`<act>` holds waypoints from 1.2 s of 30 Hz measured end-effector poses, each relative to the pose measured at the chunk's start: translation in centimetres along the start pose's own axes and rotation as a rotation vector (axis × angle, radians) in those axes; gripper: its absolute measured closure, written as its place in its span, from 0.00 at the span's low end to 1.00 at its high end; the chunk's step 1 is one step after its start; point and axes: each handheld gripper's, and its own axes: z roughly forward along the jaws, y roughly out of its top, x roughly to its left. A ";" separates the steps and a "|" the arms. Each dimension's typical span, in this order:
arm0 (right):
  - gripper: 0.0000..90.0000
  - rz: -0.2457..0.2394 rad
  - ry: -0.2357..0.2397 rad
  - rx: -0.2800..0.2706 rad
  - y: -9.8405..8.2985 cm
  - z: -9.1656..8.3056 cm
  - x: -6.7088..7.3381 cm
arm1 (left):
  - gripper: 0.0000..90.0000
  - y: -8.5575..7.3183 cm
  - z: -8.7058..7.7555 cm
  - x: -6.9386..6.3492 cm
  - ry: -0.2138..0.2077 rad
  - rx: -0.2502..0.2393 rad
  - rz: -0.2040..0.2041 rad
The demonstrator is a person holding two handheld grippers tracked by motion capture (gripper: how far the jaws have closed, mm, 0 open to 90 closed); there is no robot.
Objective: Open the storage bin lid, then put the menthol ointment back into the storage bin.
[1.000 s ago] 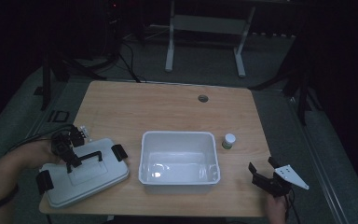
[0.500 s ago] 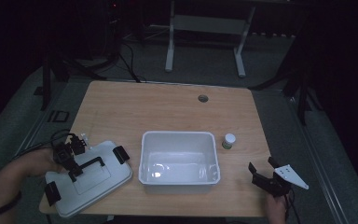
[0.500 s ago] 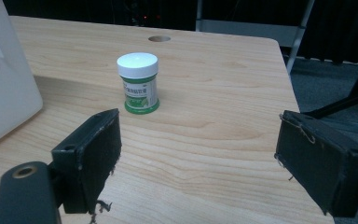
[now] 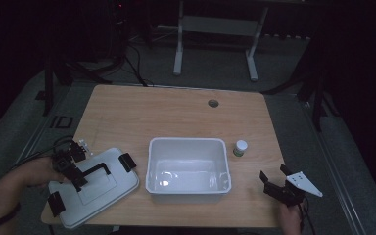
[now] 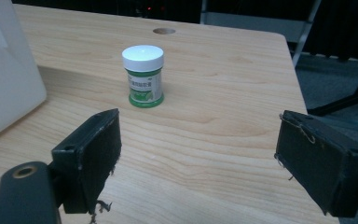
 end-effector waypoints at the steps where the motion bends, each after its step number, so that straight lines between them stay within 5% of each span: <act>1: 0.15 0.003 0.002 0.005 0.0 0.0 0.0 | 0.58 -0.1 0.0 0.1 0.019 0.000 0.000; 6: 0.15 -0.001 0.034 0.058 -0.1 0.1 -0.1 | 0.44 -0.3 0.1 0.3 0.023 -0.037 -0.023; 11: 0.15 0.009 0.050 0.103 0.3 0.0 -0.2 | 0.36 -0.3 0.3 0.1 -0.001 -0.010 -0.013; 18: 0.15 0.061 0.069 0.149 1.3 -0.4 -1.1 | 0.33 -0.8 -0.2 -0.2 0.022 -0.016 -0.004; 24: 0.15 0.057 0.094 0.237 1.8 -0.1 -1.4 | 0.33 -1.1 -0.3 -0.3 0.026 -0.021 0.000; 28: 0.15 0.066 0.146 0.409 2.2 0.9 -1.6 | 0.33 -1.3 -0.4 -0.4 0.027 -0.023 0.007; 30: 0.15 0.021 0.144 0.480 2.4 1.3 -1.4 | 0.33 -1.4 -0.5 -0.4 0.028 -0.024 0.005; 36: 0.15 -0.018 0.138 0.612 3.3 2.2 -1.1 | 0.33 -1.5 -0.8 -0.5 0.030 -0.022 0.002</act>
